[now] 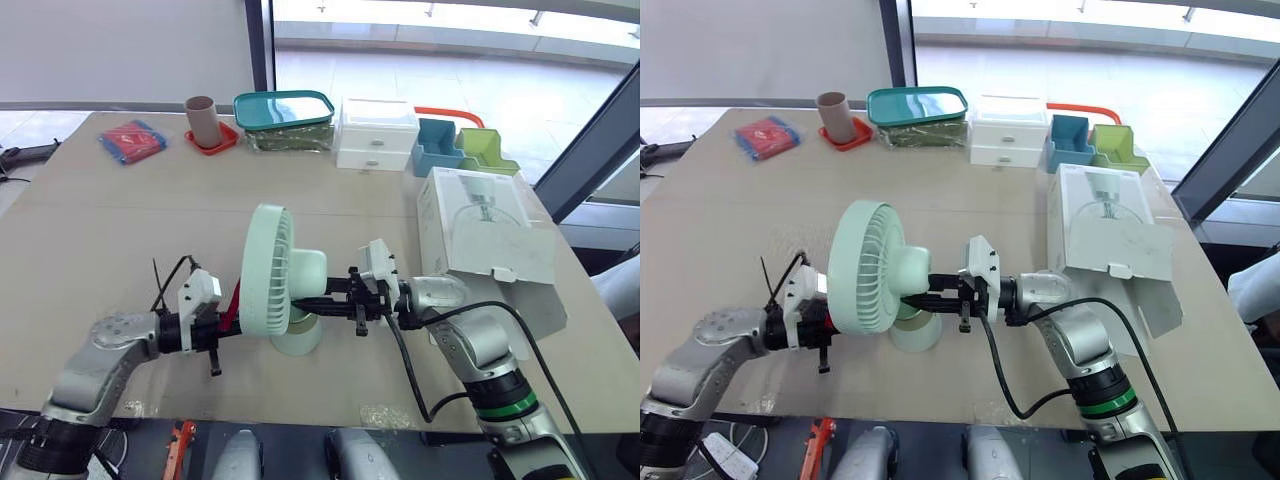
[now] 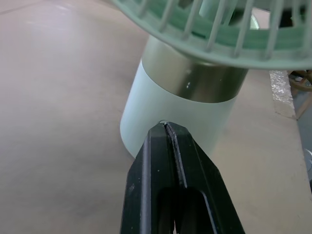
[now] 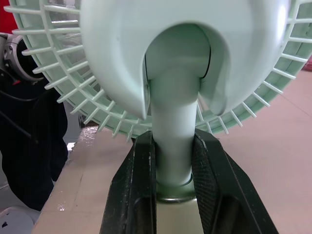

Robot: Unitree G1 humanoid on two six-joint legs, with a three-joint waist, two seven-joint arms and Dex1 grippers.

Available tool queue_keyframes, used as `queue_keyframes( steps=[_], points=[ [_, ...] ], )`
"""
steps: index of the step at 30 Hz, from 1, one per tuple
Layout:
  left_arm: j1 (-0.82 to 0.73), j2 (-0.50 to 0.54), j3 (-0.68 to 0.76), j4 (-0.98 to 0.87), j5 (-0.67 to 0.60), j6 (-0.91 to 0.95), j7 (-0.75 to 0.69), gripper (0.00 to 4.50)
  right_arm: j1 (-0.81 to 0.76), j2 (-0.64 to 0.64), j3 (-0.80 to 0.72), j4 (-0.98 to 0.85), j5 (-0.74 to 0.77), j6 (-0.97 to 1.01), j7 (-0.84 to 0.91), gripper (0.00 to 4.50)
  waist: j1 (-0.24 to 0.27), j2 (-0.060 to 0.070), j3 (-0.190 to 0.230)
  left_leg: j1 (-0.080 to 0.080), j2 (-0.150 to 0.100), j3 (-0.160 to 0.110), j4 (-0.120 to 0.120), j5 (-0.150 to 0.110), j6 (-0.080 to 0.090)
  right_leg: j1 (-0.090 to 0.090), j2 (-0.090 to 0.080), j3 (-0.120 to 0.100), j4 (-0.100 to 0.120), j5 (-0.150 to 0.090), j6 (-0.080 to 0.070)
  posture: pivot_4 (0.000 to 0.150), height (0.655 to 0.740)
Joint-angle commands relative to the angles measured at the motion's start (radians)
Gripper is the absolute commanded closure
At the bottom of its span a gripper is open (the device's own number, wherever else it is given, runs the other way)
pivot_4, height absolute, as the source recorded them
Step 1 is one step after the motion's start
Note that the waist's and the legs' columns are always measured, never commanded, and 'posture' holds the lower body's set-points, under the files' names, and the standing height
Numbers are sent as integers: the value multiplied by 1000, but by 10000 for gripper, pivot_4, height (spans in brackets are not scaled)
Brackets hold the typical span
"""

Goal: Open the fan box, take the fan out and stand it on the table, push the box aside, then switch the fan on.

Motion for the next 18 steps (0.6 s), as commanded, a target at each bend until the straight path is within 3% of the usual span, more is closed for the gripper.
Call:
queue_keyframes(
  steps=[1, 9, 18],
  points=[
    [21, 28, 41, -49, -34, -16, -30, 44301, -66, -5, -54, -54, 41, 4, -13, 40405, -1, 0, 0, 0, 0, 0, 0, 0, 0, 0, 0, 0, 0, 0, 0, 1500, 7400],
    [71, 44, 53, -54, -26, -37, -43, 44301, -158, -30, -89, -9, 40, -4, -1, 40405, -1, 0, 0, -1, 0, 0, -1, 0, 0, -1, 0, -1, 0, 0, 0, 1500, 7400],
    [70, 19, -2, -45, 2, -75, -35, 44301, -319, -11, -98, 264, 18, -71, 72, 40405, -2, 0, 0, 0, 0, 1, -1, 0, 0, -1, 0, 0, 0, 0, -1, 1500, 7400]
  ],
)
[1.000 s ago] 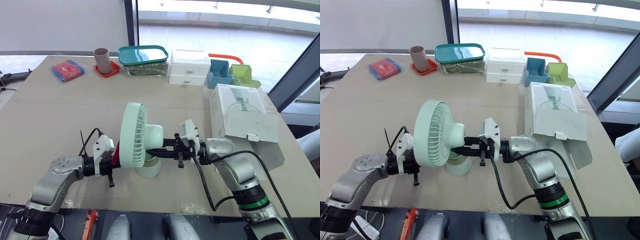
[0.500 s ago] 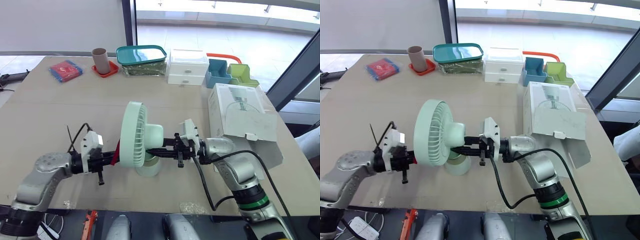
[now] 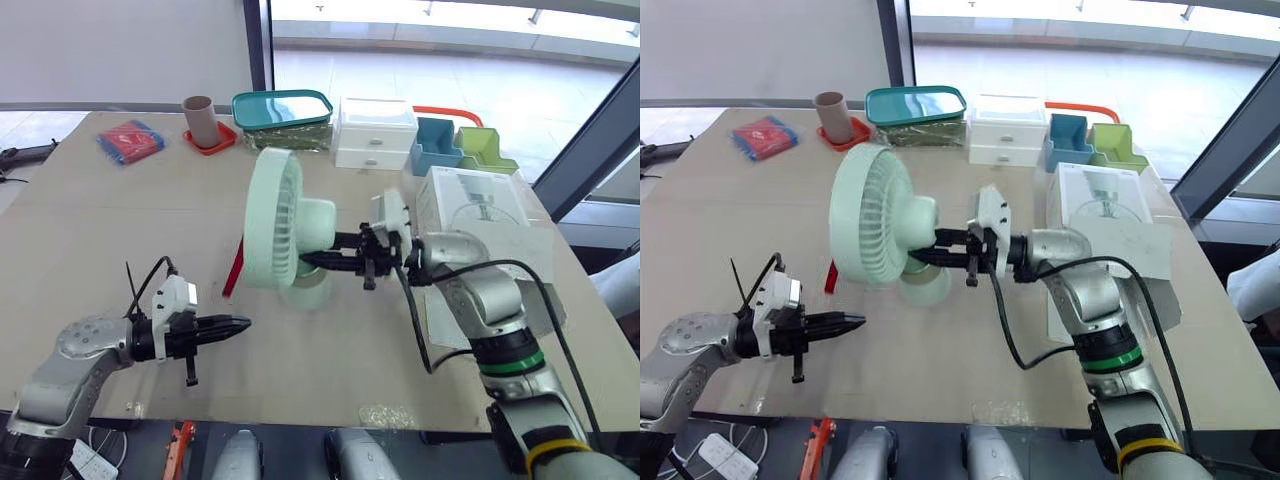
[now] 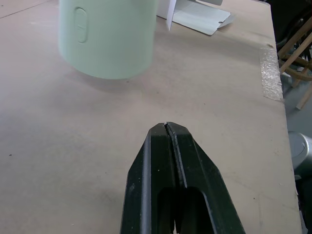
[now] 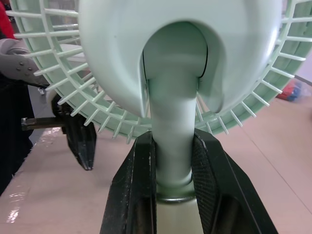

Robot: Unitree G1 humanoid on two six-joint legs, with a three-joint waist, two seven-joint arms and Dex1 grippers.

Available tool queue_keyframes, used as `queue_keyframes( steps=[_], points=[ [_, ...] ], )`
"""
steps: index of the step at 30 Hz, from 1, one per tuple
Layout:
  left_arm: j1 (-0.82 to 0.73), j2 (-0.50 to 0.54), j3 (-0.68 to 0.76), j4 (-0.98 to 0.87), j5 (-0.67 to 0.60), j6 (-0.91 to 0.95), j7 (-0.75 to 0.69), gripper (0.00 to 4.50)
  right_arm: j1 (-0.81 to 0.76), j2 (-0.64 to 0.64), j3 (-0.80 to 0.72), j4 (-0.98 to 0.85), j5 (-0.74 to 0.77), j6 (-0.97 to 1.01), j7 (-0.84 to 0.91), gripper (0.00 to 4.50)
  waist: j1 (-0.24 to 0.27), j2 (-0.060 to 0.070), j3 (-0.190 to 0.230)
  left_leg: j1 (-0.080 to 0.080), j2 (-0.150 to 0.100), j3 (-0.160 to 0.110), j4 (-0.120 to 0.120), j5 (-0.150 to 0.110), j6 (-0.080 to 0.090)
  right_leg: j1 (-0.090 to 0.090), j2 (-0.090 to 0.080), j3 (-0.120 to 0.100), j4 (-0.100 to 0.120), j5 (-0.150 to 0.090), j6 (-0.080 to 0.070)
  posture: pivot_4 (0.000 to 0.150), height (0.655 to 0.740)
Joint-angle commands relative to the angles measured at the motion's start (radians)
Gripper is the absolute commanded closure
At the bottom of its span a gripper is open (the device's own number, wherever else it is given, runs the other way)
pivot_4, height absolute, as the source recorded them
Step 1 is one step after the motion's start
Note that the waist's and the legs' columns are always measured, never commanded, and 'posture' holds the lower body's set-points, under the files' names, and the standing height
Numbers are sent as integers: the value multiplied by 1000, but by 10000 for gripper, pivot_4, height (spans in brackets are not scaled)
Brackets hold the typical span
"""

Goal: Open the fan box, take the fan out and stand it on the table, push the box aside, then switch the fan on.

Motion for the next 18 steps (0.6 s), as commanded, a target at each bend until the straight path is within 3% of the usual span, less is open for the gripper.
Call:
queue_keyframes(
  steps=[1, 13, 18],
  points=[
    [-12, -13, -15, -22, 3, -23, 4, 44301, -85, 26, -33, 101, 2, -63, 38, 40405, 0, 0, 0, 0, 0, 0, 0, 0, 0, 0, 0, 0, 0, 0, 0, 1500, 7400],
    [-13, -28, -24, -37, 2, -31, 24, 44301, -192, 116, -5, 422, -80, -194, 128, 40405, -2, 0, 0, 0, 1, 0, -1, 0, 0, -1, 0, -1, 0, 0, -1, 1500, 7400],
    [-24, -101, 49, -15, 24, -145, 125, 44301, -200, 141, -9, 478, -103, -219, 137, 40405, -2, 1, 0, 0, 1, 0, -1, 0, 0, -1, 0, -1, 0, 0, -1, 1500, 7400]
  ],
)
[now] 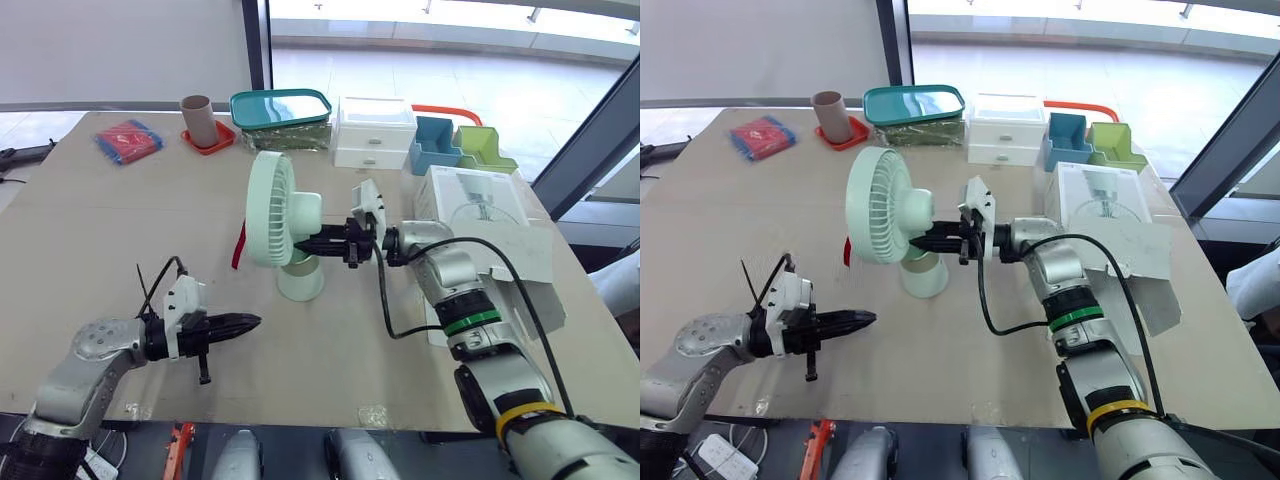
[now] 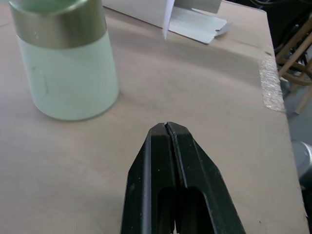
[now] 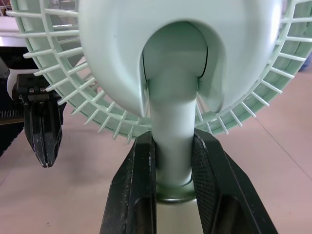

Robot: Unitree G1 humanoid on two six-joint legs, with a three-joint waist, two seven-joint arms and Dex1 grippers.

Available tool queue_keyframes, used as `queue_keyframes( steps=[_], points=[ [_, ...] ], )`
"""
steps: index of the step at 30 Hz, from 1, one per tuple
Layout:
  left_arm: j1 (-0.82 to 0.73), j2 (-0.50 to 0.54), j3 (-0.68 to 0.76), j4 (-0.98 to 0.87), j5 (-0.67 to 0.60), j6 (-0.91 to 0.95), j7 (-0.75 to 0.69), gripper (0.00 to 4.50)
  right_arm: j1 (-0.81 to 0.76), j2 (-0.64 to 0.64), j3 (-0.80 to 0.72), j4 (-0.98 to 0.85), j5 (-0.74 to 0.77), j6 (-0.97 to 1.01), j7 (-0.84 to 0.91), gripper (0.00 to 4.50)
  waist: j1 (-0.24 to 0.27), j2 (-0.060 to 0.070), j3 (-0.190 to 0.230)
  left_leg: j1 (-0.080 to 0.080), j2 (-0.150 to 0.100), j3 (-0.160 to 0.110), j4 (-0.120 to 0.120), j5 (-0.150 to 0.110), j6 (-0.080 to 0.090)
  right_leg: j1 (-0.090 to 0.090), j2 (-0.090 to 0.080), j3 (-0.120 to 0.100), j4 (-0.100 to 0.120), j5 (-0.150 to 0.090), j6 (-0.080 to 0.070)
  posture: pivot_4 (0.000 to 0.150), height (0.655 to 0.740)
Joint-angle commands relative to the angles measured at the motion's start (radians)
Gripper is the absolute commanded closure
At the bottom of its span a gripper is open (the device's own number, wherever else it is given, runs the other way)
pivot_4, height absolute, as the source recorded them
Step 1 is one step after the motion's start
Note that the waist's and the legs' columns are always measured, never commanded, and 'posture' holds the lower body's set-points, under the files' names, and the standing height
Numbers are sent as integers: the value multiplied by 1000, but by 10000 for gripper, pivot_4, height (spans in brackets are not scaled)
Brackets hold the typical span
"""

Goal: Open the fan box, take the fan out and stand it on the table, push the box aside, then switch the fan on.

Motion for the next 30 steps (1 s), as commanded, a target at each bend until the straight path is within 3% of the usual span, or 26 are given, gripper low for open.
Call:
queue_keyframes(
  steps=[1, 7, 20, 21, 24, 25, 30],
  points=[
    [-5, -69, 82, -12, 22, -145, 84, 44301, -48, 26, -22, 28, -2, -48, 20, 40405, 0, 0, 0, 0, 0, 0, 0, 0, 0, 0, 0, 0, 0, 0, 0, 1500, 7400],
    [20, -76, 96, -57, 4, -190, 80, 44301, -66, 28, -31, 72, -14, -61, 34, 40405, -6, 0, 0, 1, 1, 0, 0, 0, 0, 0, 0, 0, 1, 1, -1, 1500, 7400],
    [21, -59, 71, -78, -37, -110, 80, 44301, -100, 34, -42, 136, -29, -85, 52, 40405, -8, 0, 0, 2, 1, 1, 0, 0, 0, 1, 0, 0, 1, 1, -2, 1500, 7400],
    [15, -63, 67, -78, -39, -103, 86, 44797, -99, 32, -39, 134, -33, -90, 56, 35497, -8, 0, 0, 2, 1, 1, 0, 0, 0, 1, 0, 0, 1, 1, -2, 1500, 7400],
    [6, -65, 61, -76, -41, -94, 90, 45000, -96, 26, -34, 124, -38, -95, 61, 27077, -8, 0, 0, 2, 1, 1, 0, 0, 0, 1, 1, 0, 1, 1, -2, 1500, 7400],
    [3, -65, 58, -71, -36, -98, 88, 45000, -93, 22, -33, 113, -37, -87, 64, 21673, -8, 0, 0, 2, 1, 1, 0, 0, 0, 1, 0, 0, 1, 1, -2, 1500, 7400],
    [-14, -68, 40, -64, -23, -98, 91, 45000, -84, 10, -32, 76, -43, -78, 64, 5430, -8, 0, 0, 2, 1, 1, 0, 0, 0, 1, 0, 0, 1, 1, -2, 1500, 7400]
  ],
)
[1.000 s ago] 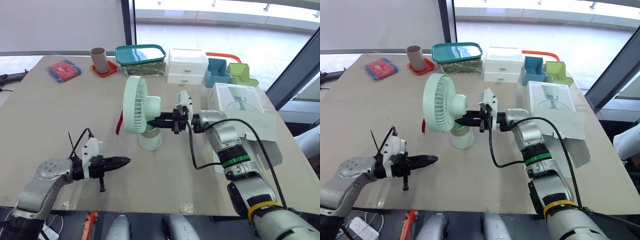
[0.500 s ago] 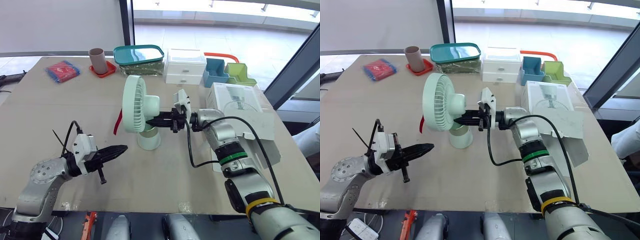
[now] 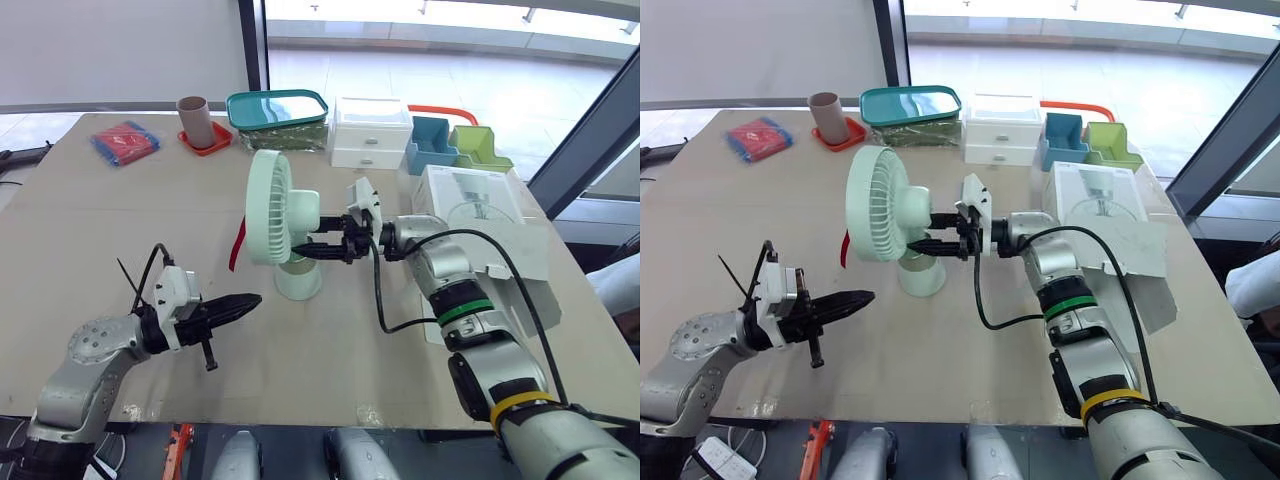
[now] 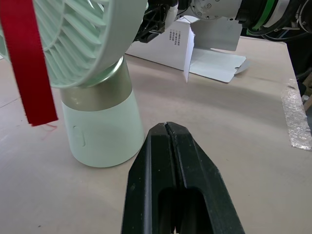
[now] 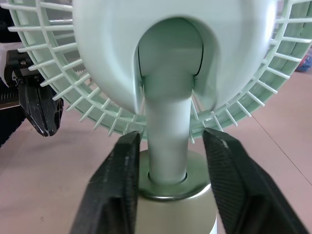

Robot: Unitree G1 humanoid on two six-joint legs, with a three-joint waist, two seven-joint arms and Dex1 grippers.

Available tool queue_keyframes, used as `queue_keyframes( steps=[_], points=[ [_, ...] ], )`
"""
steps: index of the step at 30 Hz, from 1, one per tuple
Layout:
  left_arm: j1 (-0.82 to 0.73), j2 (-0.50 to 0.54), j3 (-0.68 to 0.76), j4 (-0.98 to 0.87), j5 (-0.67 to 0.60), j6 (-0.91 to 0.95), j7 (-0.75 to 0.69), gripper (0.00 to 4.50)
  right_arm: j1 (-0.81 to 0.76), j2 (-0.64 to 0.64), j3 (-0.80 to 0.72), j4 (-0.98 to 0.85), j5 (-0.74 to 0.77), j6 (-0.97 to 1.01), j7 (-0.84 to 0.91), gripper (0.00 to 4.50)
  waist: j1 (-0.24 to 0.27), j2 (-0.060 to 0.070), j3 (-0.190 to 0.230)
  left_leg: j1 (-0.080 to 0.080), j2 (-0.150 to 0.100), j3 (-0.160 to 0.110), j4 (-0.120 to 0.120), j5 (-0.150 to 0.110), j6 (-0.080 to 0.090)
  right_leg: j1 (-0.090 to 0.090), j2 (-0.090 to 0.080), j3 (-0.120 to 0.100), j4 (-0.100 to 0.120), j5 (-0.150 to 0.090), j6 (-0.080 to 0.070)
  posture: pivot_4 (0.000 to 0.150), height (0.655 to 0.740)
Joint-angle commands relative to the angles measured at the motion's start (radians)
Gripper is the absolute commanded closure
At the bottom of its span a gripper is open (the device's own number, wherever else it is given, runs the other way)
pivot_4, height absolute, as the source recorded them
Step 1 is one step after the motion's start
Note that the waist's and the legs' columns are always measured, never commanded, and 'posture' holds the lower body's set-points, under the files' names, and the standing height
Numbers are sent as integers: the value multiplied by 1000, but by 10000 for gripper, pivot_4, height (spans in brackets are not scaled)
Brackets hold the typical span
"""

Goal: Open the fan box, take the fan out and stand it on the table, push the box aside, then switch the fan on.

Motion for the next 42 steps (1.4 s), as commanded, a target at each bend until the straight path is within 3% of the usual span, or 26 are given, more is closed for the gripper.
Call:
queue_keyframes(
  steps=[1, 12, 13, 15, 18, 22, 26, 30, 35, 42],
  points=[
    [-26, -2, -12, -19, 3, -3, 6, 45000, -13, -20, -17, -74, 1, 3, 7, 983, 0, 0, 0, 0, 0, 0, 0, 0, 0, 0, 0, 0, 0, 0, 0, 1500, 7400],
    [-51, -9, -19, 2, 1, 3, 21, 45000, 51, -83, -30, -196, 1, 37, -10, 401, 0, 0, 0, 0, 0, 0, 0, 0, 0, 0, 0, 0, 0, 0, 0, 1500, 7400],
    [-58, -10, -13, 13, -5, 20, 36, 40813, 80, -107, -39, -238, 5, 51, -15, 0, 1, 0, 0, 0, 0, 0, 0, 0, 0, 0, 0, 0, 0, 0, 0, 1500, 7400],
    [-65, -10, -8, 26, -13, 36, 47, 37957, 123, -139, -53, -301, 16, 78, -26, 0, 3, 0, 0, 0, 0, 0, 0, 0, 0, 0, 0, 0, 0, 0, 0, 1500, 7400],
    [-75, -8, -8, 35, -13, 37, 42, 26165, 183, -185, -75, -399, 35, 125, -48, 0, 8, 0, 0, -1, -1, -1, 0, 0, 0, 0, -1, 0, 0, -1, 1, 1500, 7400],
    [-90, -9, -11, 43, -10, 44, 43, 15437, 252, -231, -105, -513, 62, 186, -79, 0, 10, 0, 0, -1, -1, -1, 0, 0, 0, 0, 0, 0, 0, -1, 1, 1500, 7400],
    [-93, -12, -11, 41, -4, 48, 56, 621, 322, -267, -126, -625, 92, 242, -107, 0, 9, 0, 0, 0, -1, -1, 0, 0, 0, 0, 0, 0, 0, -1, 1, 1500, 7400],
    [-86, -16, 2, 44, 31, 45, 112, 189, 467, -321, -186, -802, 147, 318, -154, 0, 13, 0, 0, -1, -1, -1, 0, 0, 0, 1, 0, 0, 0, -1, 2, 1500, 7400],
    [-56, -32, 13, 37, 76, 90, 230, 189, 782, -313, -264, -1078, 193, 396, -304, 0, 16, 0, 0, -2, -2, -2, 0, 0, 0, 1, -1, 0, -1, -2, 3, 1500, 7400],
    [-18, -56, -17, 64, 151, 51, 278, 189, 1088, -208, -222, -1175, 98, 227, -423, 0, 11, 0, 0, 0, -2, -1, 0, 0, 0, 2, 0, 3, -1, -2, 4, 1500, 7400]
  ],
)
